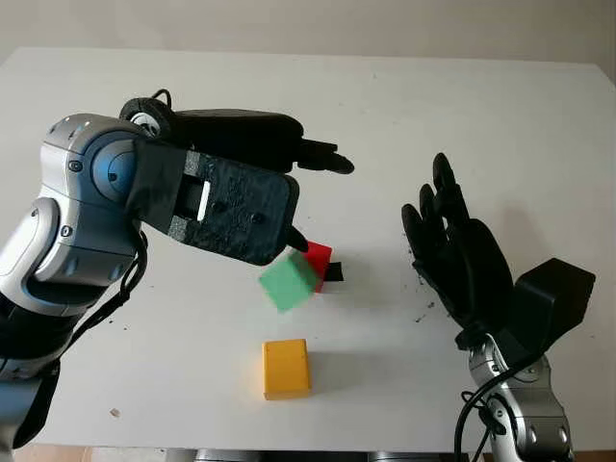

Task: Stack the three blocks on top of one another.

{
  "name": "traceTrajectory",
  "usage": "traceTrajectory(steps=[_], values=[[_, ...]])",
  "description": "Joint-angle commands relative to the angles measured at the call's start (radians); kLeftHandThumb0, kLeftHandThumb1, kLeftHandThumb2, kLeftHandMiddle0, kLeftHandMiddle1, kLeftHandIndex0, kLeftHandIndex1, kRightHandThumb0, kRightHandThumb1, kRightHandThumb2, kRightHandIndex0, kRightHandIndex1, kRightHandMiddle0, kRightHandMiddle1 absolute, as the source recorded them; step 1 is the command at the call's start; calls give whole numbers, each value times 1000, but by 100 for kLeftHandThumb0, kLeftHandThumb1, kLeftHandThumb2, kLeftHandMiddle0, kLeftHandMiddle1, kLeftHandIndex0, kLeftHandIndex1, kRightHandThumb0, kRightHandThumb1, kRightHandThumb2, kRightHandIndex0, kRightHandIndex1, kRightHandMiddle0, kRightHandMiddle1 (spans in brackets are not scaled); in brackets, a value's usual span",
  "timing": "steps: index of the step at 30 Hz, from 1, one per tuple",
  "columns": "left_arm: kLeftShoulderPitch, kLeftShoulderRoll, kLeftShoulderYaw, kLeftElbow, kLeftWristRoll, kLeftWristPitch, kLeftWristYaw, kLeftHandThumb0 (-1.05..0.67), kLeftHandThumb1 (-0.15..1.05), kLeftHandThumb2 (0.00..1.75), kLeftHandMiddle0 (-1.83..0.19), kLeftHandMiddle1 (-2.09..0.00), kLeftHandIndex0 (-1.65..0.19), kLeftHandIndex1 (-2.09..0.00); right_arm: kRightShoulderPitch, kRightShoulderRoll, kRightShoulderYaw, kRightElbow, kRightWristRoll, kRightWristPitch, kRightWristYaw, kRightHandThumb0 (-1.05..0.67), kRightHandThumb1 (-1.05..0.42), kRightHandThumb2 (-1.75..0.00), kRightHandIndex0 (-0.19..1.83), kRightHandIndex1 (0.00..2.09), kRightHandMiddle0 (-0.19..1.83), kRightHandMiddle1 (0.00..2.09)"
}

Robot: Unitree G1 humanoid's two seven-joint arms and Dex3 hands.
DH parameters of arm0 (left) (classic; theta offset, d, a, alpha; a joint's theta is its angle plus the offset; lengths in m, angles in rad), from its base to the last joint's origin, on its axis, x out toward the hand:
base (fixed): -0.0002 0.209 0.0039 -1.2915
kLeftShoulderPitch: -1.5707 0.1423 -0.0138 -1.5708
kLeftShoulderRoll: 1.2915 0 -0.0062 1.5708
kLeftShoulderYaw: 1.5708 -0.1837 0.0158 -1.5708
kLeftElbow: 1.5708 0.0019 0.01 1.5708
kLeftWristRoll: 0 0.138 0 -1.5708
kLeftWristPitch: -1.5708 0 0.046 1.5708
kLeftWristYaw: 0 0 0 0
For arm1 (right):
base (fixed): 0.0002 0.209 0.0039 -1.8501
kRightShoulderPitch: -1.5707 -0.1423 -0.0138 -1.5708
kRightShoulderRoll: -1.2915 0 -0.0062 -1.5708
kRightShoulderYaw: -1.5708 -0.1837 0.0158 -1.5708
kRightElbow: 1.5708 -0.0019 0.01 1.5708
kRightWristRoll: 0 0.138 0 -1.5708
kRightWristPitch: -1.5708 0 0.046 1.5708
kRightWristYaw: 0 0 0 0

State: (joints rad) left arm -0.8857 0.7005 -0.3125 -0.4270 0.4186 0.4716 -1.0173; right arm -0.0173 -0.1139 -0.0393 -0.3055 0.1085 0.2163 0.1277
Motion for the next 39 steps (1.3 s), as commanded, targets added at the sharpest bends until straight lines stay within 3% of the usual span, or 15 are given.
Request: traceTrajectory(steps=[1, 11, 20, 24, 27, 31, 39], values=[[-9, 3, 18, -8, 1, -11, 15, -60, 101, 5, -7, -5, -12, -8, 11, -9, -7, -10, 1, -7, 4, -69, -105, -43, -19, 0, -19, 1], [-28, 13, 3, -14, 19, 71, -8, -62, 100, 5, 4, -3, -4, -4, 12, -11, -13, -12, 7, -4, 11, -70, -105, -42, -19, 0, -19, 2], [3, 33, 47, -6, 30, 100, 37, -60, 103, 7, 5, -5, -2, -5, 3, -26, -32, -25, 13, 11, 17, -69, -105, -40, -19, 0, -19, 2], [87, 63, 119, -8, 33, 47, 120, -64, 105, 33, 1, -6, -2, -5, -49, -57, -68, -13, 45, -24, 56, -64, -105, -34, -19, 0, -16, 5], [181, 49, 224, -19, -1, 44, 197, -64, 105, 53, 4, -5, -1, -5, -94, -115, -85, -9, 24, -63, 89, -65, -105, -27, -19, 0, -8, 8], [318, -19, 374, -52, -74, 75, 324, -65, 105, 58, 7, -4, 2, -4, -175, -178, -113, 6, 43, -65, 138, -62, -104, -12, -19, 0, -1, 9], [593, -166, 556, -113, -204, -82, 567, -69, 105, 58, 6, -7, -1, -7, -259, -251, -113, 19, 39, -24, 187, -67, -102, -6, -18, 3, 2, 9]])
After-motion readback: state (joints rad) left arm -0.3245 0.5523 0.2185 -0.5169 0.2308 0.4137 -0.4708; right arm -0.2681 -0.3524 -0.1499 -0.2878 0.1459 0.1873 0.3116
